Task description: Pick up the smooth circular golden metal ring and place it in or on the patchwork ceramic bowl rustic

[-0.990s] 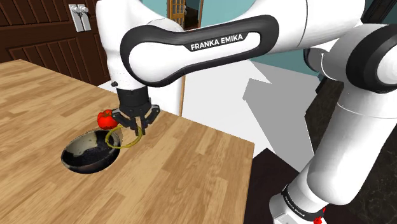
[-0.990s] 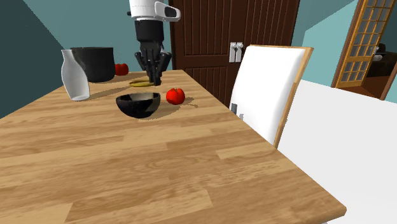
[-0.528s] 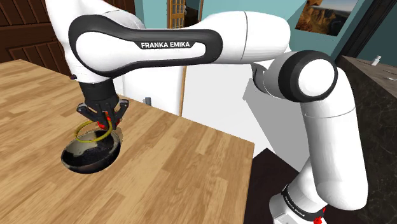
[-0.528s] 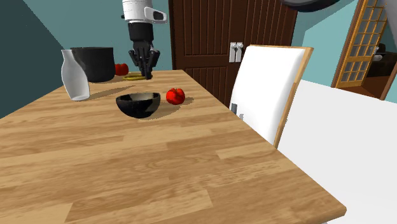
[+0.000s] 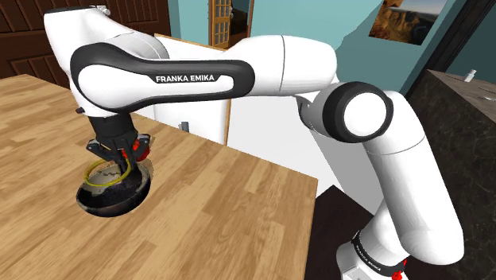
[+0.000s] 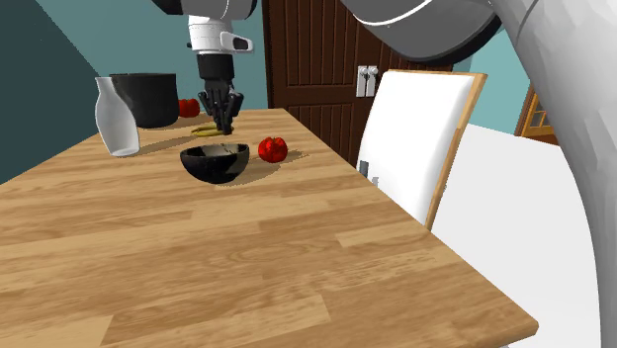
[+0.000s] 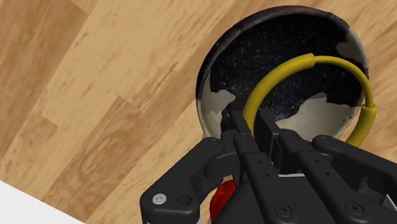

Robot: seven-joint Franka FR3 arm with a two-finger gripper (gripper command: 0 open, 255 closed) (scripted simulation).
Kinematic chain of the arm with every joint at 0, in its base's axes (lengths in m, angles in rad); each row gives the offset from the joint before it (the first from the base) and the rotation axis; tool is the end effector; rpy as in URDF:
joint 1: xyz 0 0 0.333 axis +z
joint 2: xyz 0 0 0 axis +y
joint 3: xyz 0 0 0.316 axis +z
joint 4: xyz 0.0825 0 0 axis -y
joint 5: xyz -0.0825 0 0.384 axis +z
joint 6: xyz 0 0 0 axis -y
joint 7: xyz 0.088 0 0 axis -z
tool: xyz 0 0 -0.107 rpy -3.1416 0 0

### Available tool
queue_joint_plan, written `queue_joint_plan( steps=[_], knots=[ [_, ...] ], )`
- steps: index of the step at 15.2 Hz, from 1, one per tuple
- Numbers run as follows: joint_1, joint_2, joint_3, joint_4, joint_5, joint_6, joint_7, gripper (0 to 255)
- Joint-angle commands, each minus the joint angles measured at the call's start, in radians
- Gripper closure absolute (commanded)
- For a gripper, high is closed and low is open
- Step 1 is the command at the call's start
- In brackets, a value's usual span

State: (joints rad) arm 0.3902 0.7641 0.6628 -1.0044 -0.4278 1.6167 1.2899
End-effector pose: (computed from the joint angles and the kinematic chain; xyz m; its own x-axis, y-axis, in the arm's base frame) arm 0.5337 0.5097 0.4533 0.9381 -0.3458 -0.0202 -0.3453 -0.9382 0.0223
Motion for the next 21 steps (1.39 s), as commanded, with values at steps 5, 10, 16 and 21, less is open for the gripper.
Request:
queue_joint_plan(
  steps=[5, 10, 16, 21],
  knots=[
    [-0.027, -0.003, 0.000, -0.093, -0.003, 0.083, 0.013, 255],
    [-0.034, -0.001, -0.001, -0.123, -0.005, 0.112, 0.017, 255],
    [-0.034, -0.001, -0.001, -0.123, -0.005, 0.112, 0.017, 0],
    [-0.034, -0.001, -0.001, -0.123, -0.005, 0.112, 0.017, 0]
  ],
)
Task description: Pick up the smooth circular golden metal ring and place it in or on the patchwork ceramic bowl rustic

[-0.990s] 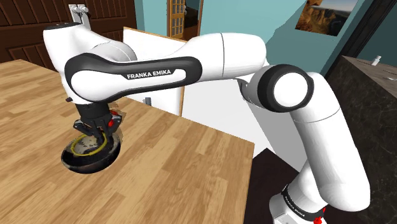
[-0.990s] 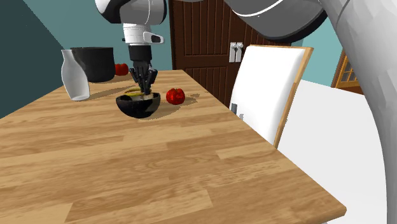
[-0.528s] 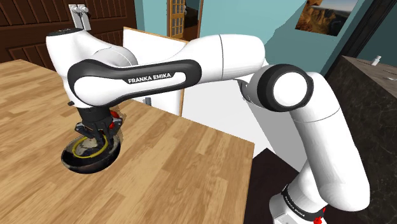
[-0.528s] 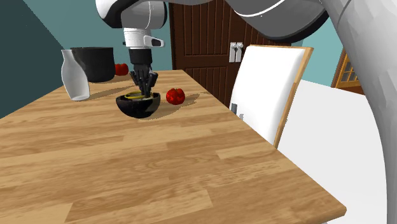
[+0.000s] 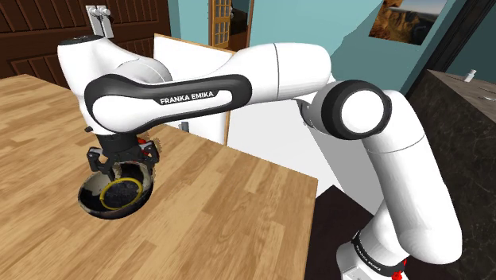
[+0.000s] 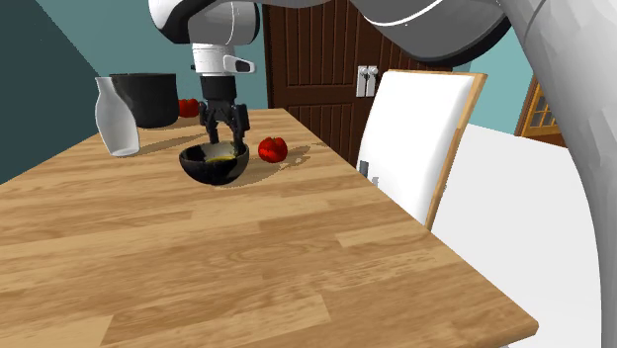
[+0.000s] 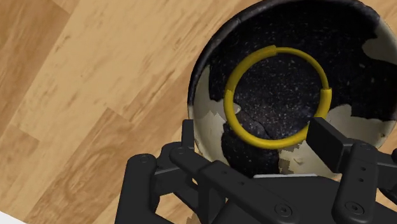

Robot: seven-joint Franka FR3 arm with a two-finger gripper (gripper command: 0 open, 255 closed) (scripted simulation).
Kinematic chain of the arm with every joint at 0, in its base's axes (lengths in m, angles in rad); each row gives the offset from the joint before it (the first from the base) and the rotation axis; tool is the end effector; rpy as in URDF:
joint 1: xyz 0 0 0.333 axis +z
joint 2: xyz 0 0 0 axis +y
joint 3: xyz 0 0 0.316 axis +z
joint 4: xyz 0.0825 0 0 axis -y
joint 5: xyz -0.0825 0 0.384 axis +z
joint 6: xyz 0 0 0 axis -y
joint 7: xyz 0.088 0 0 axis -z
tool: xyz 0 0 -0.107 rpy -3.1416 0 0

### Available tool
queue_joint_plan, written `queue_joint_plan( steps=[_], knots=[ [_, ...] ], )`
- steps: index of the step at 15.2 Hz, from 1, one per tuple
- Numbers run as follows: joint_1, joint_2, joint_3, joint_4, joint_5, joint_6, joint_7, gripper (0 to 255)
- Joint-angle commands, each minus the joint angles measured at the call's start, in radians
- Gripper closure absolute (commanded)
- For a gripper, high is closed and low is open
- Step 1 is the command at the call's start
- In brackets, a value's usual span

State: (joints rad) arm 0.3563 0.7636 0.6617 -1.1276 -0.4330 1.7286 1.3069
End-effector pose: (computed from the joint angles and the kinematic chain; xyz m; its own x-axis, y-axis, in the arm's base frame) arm 0.5339 0.5095 0.4098 0.9381 -0.3458 -0.0201 -0.3454 -0.9382 0.0219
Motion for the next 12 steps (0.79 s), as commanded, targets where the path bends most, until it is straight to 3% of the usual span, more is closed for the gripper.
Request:
queue_joint_plan(
  steps=[1, 4, 12],
  knots=[
    [0.009, -0.001, 0.001, 0.035, 0.002, -0.033, -0.005, 0],
    [0.046, 0.010, -0.002, 0.159, 0.003, -0.135, -0.022, 0],
    [0.046, 0.010, -0.002, 0.159, 0.003, -0.135, -0.022, 0]
  ],
)
